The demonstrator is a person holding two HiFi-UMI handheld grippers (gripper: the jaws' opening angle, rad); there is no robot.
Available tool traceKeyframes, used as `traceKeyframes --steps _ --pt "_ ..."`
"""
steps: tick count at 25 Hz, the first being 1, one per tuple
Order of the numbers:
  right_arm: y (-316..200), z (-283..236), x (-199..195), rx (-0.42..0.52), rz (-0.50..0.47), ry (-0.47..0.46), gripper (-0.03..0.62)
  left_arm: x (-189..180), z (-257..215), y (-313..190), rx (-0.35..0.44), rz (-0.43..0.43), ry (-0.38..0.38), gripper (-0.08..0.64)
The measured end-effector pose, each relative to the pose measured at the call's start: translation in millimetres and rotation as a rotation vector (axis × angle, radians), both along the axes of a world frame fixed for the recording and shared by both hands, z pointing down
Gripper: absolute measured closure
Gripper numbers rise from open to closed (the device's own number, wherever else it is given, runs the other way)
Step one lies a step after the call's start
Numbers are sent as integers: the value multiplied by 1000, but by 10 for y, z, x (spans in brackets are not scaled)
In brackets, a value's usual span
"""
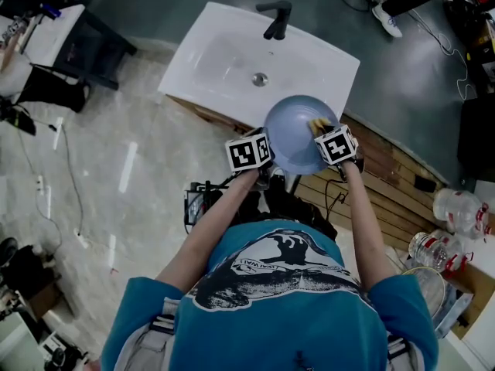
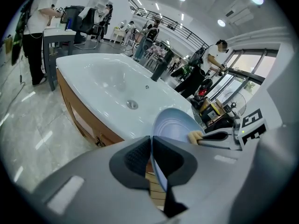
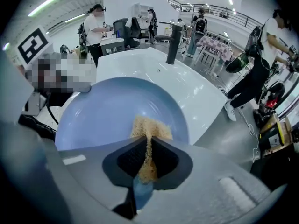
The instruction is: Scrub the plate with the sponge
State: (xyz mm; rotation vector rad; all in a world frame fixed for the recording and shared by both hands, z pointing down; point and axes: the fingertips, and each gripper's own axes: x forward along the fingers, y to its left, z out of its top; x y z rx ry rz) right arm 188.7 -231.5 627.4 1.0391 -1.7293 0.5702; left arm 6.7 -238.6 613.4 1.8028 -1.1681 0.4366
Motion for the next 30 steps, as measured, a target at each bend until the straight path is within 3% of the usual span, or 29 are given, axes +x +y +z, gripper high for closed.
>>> traceKeyframes --steps 11,21,30 --pt "-352 -71 -526 89 -59 19 563 -48 0 -37 12 -37 7 525" --pt "61 -42 -1072 77 -193 -43 561 -91 -3 -98 22 -72 1 523" --pt "332 -43 -1178 72 -205 -130 561 -99 -8 -160 23 -79 12 520"
